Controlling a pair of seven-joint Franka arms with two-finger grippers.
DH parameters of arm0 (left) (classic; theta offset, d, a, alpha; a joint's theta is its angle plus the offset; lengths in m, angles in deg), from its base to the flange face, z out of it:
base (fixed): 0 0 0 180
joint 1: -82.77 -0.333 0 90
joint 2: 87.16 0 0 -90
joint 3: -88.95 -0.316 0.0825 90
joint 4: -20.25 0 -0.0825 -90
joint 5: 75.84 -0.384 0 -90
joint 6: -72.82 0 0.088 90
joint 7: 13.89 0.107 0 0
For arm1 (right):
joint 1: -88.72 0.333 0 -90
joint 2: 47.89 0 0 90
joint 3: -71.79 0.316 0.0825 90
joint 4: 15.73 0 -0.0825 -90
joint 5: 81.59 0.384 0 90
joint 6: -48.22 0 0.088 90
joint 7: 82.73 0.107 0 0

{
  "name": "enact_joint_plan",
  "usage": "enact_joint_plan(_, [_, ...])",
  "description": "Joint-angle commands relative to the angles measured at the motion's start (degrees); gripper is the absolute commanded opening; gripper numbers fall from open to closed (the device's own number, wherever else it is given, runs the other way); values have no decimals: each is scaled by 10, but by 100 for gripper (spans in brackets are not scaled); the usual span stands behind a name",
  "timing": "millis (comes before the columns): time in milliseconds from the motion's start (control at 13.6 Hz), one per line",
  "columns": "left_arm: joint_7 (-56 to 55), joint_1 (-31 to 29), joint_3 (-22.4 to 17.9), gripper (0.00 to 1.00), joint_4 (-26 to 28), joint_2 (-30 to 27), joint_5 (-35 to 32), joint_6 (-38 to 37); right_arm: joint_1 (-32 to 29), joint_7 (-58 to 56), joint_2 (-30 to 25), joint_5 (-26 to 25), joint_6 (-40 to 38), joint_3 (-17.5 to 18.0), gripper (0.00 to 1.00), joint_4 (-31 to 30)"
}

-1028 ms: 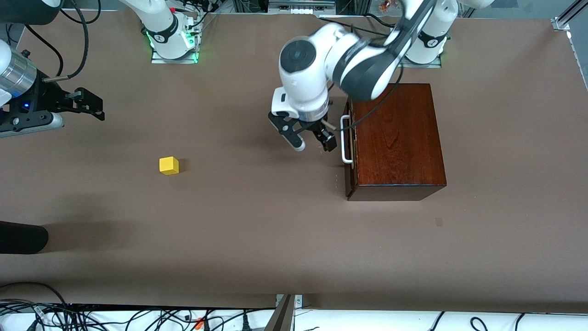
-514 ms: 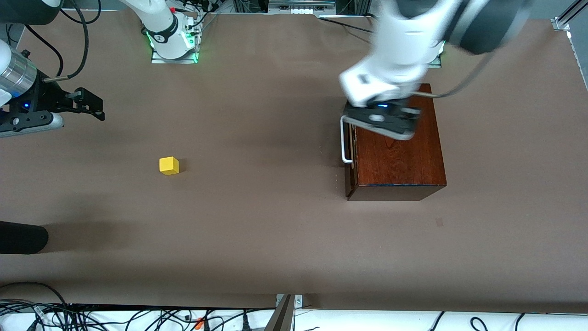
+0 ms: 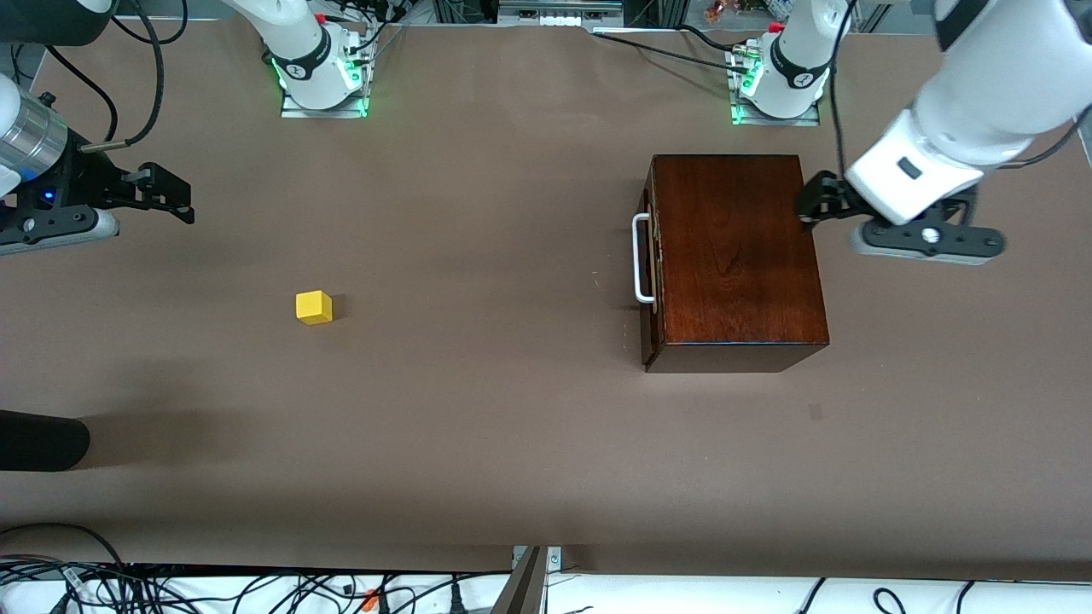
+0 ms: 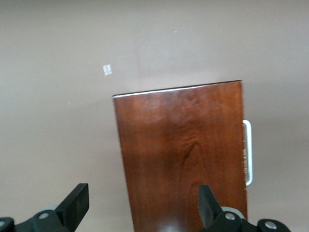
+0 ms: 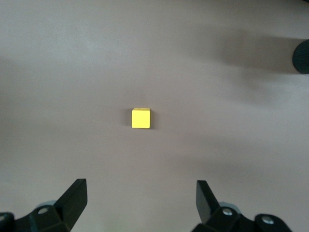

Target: Open drawer, take yellow block, close drawer

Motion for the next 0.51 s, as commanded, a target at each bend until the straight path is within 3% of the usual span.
enact_joint_plan(0, [5,-2,-22,100,84,-57,13,24,-6,-5,6,12,-11,2,100,16])
enact_joint_plan(220, [59,-15,-38,100,205,-132,13,105,-6,-5,6,12,-7,2,100,16])
enact_joint_plan(441, [87,-42,-39,100,201,-131,13,104,-7,-5,6,16,-7,2,100,16])
